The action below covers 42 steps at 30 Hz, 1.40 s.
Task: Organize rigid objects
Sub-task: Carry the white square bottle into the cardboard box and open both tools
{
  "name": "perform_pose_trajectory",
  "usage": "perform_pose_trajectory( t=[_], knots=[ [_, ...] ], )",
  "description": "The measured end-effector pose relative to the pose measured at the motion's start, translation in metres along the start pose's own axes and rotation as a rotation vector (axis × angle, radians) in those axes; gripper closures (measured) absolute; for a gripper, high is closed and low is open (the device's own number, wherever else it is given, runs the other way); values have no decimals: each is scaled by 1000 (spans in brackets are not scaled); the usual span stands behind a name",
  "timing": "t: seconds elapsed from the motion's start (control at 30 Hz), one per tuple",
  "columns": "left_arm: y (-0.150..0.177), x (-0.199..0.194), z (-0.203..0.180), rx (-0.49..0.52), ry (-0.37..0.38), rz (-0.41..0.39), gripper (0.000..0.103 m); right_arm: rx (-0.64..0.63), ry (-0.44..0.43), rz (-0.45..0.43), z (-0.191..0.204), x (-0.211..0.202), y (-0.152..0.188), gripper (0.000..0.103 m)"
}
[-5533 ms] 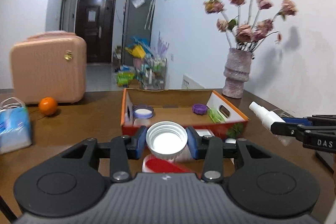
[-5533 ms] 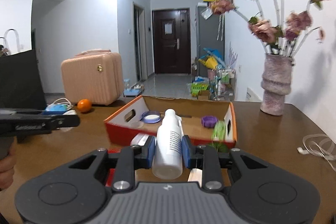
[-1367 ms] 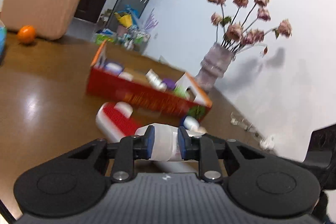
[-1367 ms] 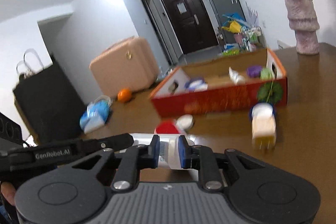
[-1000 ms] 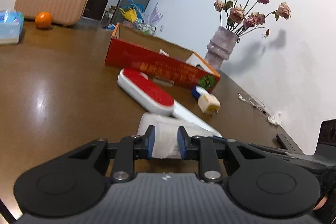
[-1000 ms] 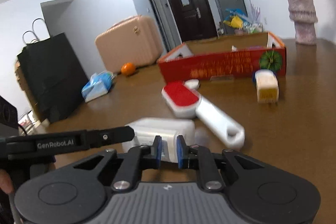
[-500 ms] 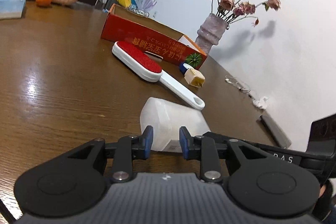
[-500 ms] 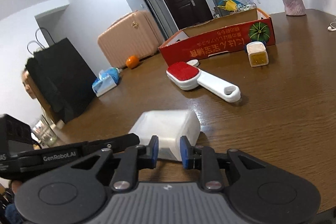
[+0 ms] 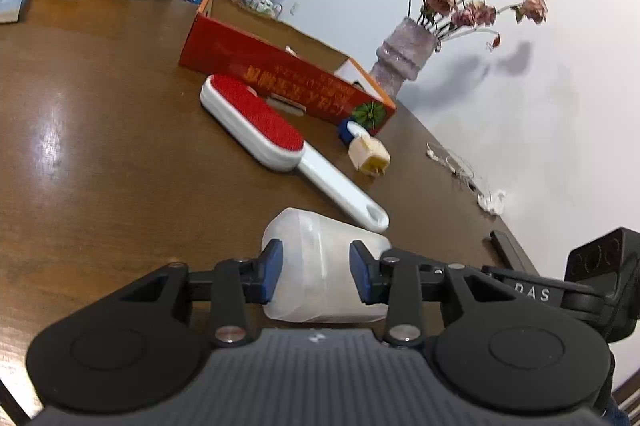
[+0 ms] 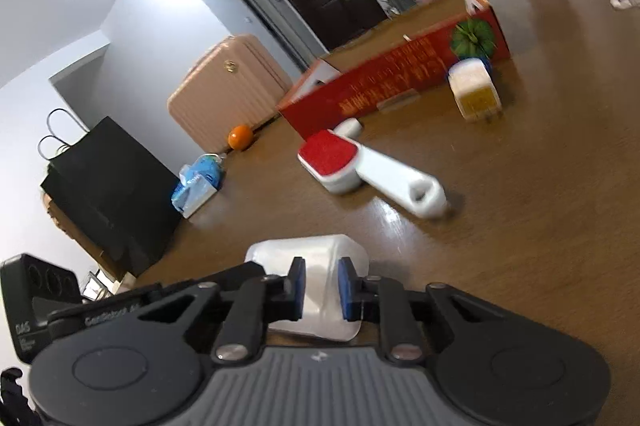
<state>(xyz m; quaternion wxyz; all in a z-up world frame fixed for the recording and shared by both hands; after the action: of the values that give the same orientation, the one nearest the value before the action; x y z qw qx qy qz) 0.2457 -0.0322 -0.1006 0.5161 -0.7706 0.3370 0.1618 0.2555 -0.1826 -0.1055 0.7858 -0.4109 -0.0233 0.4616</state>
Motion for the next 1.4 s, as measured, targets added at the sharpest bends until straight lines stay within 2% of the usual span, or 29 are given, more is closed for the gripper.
perform_pose_trajectory(
  t=[0.13,0.23,0.3,0.37,0.47,0.57,0.67,0.8,0.93,1.0,1.13,1.23,1.37,1.4],
  knots=[
    [-26,1,-7,-11,0,-49,67,-68,5,-34,8,7,-47,88],
    [-72,12,-17,-3,12,-96,67,-111,1,-80,8,26,-114,88],
    [-115,25,-27,28,4,-135,67,-128,16,-114,2,44,-164,88],
    [-166,50,-34,47,-4,-155,67,-147,20,-117,-8,70,-211,88],
    [-237,97,-34,38,-23,-169,67,-108,28,-98,-40,118,-276,88],
    [-294,161,-20,-12,-47,-123,67,-63,59,-40,-82,170,-314,88],
    [-324,228,-1,-54,-108,-43,67,2,91,30,-127,217,-327,88],
    [-330,297,22,-70,-213,53,67,62,129,92,-171,257,-329,89],
    [-326,337,32,-70,-276,141,69,4,228,116,-184,271,-329,87],
    [-325,346,28,-35,-302,150,68,-44,255,92,-179,263,-332,86],
    [-329,328,17,38,-297,98,62,-156,277,53,-146,225,-336,86],
    [-328,287,11,143,-323,26,52,-254,299,46,-116,186,-330,84],
    [-312,219,12,238,-363,-43,40,-383,340,-4,-73,119,-310,72],
    [-305,201,13,262,-380,-64,37,-410,349,-14,-65,103,-302,72]
  ],
)
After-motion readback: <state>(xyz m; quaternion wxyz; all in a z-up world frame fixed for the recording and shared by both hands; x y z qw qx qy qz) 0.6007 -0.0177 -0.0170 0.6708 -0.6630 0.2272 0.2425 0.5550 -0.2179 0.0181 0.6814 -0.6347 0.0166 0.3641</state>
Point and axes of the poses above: each gripper's, at about its wrist camera, not at the fingertips, and x roughly the way its jaws point, z to its left, y to its underside, the point moved 10 cm from there along x, roughly the way its jaws point, and after that the axes turned 10 degrees about -y, right-handed, at the moved point
